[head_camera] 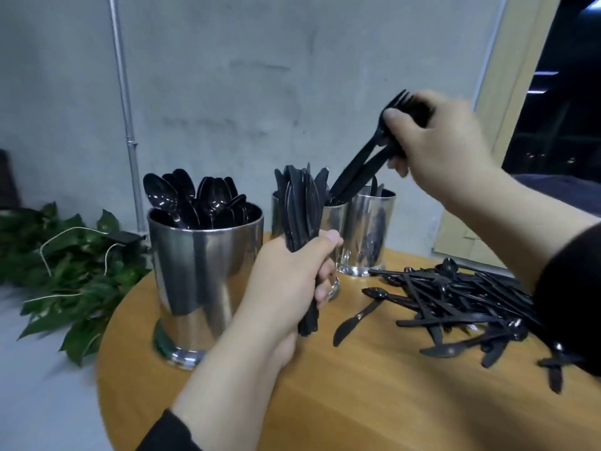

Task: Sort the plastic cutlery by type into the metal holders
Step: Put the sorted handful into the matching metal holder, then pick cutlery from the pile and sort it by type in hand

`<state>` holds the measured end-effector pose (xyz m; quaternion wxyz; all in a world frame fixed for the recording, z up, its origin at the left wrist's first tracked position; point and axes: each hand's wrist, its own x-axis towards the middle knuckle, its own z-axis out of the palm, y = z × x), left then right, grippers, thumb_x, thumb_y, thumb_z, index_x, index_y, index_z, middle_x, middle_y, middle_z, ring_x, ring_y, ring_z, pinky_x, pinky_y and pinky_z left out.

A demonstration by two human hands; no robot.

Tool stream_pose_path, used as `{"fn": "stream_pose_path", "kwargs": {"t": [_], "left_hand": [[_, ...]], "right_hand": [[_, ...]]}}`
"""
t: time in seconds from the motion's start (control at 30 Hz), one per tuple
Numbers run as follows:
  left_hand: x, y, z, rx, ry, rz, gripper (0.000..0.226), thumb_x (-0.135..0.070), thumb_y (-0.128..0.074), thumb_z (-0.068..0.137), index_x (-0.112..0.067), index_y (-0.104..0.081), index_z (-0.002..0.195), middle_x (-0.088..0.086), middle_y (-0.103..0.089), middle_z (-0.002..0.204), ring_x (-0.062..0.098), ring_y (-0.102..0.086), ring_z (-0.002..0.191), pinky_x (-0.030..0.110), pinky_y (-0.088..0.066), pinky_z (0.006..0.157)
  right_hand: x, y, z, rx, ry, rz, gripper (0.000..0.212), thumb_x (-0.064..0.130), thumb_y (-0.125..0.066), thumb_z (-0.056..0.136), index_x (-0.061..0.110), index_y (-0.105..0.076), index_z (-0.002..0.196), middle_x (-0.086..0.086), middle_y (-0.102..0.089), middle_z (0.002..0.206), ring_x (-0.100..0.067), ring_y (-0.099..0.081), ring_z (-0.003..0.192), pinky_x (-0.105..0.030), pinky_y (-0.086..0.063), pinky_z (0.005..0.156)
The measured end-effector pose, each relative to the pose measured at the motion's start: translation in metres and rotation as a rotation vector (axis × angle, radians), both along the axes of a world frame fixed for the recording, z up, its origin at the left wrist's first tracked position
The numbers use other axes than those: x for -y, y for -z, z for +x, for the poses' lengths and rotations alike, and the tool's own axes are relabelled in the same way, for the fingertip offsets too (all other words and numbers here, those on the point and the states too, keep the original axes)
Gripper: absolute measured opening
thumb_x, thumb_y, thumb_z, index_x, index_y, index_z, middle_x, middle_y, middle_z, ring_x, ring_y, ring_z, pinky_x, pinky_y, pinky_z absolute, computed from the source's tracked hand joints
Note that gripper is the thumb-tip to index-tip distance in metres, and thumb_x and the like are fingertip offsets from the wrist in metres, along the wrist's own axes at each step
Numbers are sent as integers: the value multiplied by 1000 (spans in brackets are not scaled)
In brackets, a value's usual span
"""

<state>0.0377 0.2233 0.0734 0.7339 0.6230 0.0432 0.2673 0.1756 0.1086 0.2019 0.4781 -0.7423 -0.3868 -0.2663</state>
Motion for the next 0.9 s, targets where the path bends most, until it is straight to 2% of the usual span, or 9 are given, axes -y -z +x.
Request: {"fn": "stream_pose_path", "kwargs": {"t": [0.2, 0.33, 0.43, 0.47, 0.53, 0.6, 0.67, 0.8, 0.9], "left_hand": [[-15, 1, 7, 3, 73, -35, 23, -27, -64, 98, -6, -71, 103, -1, -49, 62, 12, -40, 48, 24, -36, 46], [-19, 2, 14, 13, 109, -44, 19, -28, -64, 98, -11, -73, 101, -2, -50, 62, 12, -41, 48, 25, -37, 47], [-22, 3, 17, 8, 138, -65, 20, -28, -65, 98, -10, -73, 101, -1, -50, 63, 12, -40, 48, 25, -36, 47], [-22, 3, 17, 6, 145, -73, 19, -28, -65, 98, -11, -73, 100, -1, -50, 63, 12, -40, 48, 25, -36, 47], [-24, 3, 17, 2, 157, -82, 17, -27, -65, 98, -13, -74, 98, -1, -50, 63, 12, -40, 48, 26, -36, 47], [-25, 3, 16, -2, 170, -97, 17, -27, -65, 98, -13, -75, 96, -1, -50, 63, 12, -40, 48, 26, -35, 47], [-25, 2, 15, -11, 190, -116, 18, -27, -65, 97, -12, -75, 97, 0, -50, 63, 12, -40, 47, 25, -35, 47], [-15, 0, 16, -68, 238, -83, 19, -24, -65, 97, -8, -73, 91, 5, -53, 65, 14, -41, 47, 25, -34, 46], [-2, -1, 16, -136, 219, 50, 21, -25, -65, 95, -6, -69, 87, 8, -56, 64, 16, -45, 47, 27, -35, 47]], "right_hand": [[-57, -7, 38, -18, 93, -221, 19, 16, -53, 97, 6, -63, 85, -4, -67, 70, -12, -59, 43, -25, -43, 50], [-72, 17, 52, -71, 140, -528, 24, 24, -58, 98, 13, -63, 78, -1, -61, 62, -18, -57, 52, -22, -41, 47], [-75, 35, 55, -66, 148, -648, 32, 41, -58, 95, 14, -67, 111, -3, -68, 92, -22, -58, 82, -27, -41, 67], [-73, 37, 55, -65, 150, -596, 44, 48, -54, 97, 15, -64, 124, -3, -67, 103, -22, -59, 89, -28, -41, 74], [-65, 36, 51, 4, 182, -404, 54, 58, -45, 100, 15, -63, 128, -2, -66, 109, -20, -60, 99, -28, -40, 80], [-52, 31, 44, 54, 174, -213, 49, 56, -43, 101, 15, -68, 113, 4, -66, 97, -14, -60, 88, -27, -38, 77], [-37, 28, 25, -69, -5, -128, 49, 55, -44, 102, 14, -70, 101, 2, -66, 78, -12, -54, 65, -29, -40, 69], [-11, 39, -31, -358, -309, -417, 40, 66, -48, 89, 31, -67, 81, -3, -61, 66, -16, -54, 59, -31, -47, 63], [-3, 53, -56, -482, -344, -397, 50, 63, -62, 81, 14, -62, 90, -5, -67, 65, -27, -61, 53, -34, -51, 54]]}}
